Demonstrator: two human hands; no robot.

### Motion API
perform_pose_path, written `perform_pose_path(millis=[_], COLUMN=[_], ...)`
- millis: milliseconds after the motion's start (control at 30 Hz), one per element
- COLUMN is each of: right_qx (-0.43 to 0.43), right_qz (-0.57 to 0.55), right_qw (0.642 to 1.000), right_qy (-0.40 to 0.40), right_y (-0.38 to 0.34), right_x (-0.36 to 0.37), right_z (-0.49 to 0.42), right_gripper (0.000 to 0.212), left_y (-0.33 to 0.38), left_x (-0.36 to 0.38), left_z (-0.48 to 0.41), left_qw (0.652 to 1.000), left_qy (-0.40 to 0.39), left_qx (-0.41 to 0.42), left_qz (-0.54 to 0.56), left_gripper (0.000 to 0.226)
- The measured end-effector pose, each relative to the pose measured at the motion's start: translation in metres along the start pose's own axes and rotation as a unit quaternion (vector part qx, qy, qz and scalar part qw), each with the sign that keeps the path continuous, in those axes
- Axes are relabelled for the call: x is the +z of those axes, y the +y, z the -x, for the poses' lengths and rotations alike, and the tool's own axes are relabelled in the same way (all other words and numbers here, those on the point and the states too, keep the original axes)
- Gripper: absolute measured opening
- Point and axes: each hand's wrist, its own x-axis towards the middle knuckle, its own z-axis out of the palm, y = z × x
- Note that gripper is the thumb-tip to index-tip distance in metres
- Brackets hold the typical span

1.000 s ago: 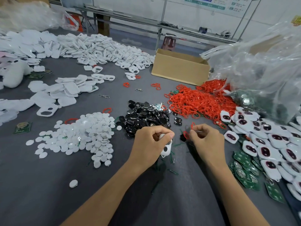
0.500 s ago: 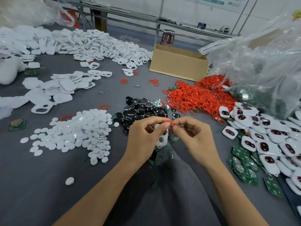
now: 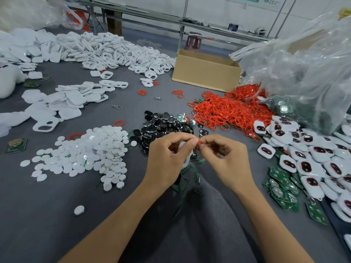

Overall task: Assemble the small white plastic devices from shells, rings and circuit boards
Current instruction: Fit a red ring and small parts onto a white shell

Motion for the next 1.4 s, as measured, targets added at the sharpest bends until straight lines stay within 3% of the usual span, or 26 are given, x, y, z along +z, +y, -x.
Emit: perform_pose_path(millis=[233, 567, 933, 1133, 1267, 1400], right_qx=[0.019, 0.041, -0.074, -0.101, -0.187, -0.176], right_qz=[-0.066, -0.077, 0.065, 0.115, 0.188, 0.202], right_qw=[0.998, 0.996, 0.995, 0.987, 0.964, 0.963], right_qy=[-0.017, 0.010, 0.016, 0.040, 0.029, 0.036], right_y=[0.0006, 0.0060, 0.0021, 0.0017, 0.0041, 0.0071], right_x=[0.0021, 0.0006, 0.0017, -0.0007, 0.0019, -0.0004], right_z=[0.0005, -0.0031, -0.0004, -0.0003, 0.0027, 0.0013], right_gripper=[0.008, 0.022, 0.036, 0.031, 0.028, 0.024], left_y=[-0.0006, -0.0044, -0.0041, -0.0058, -0.0052, -0.0038], left_x=[-0.0011, -0.0033, -0.0061, -0.0066, -0.0063, -0.0053], left_z=[0.0000, -0.0030, -0.0045, -0.0048, -0.0048, -0.0044], left_qw=[1.000, 0.976, 0.987, 0.992, 0.988, 0.968], left_qy=[0.009, -0.007, -0.041, -0.054, -0.051, -0.068], left_qx=[0.010, -0.175, -0.131, -0.097, -0.119, -0.182], left_qz=[-0.015, 0.130, 0.085, 0.066, 0.086, 0.156], left_gripper=[0.013, 0.011, 0.009, 0.010, 0.014, 0.010])
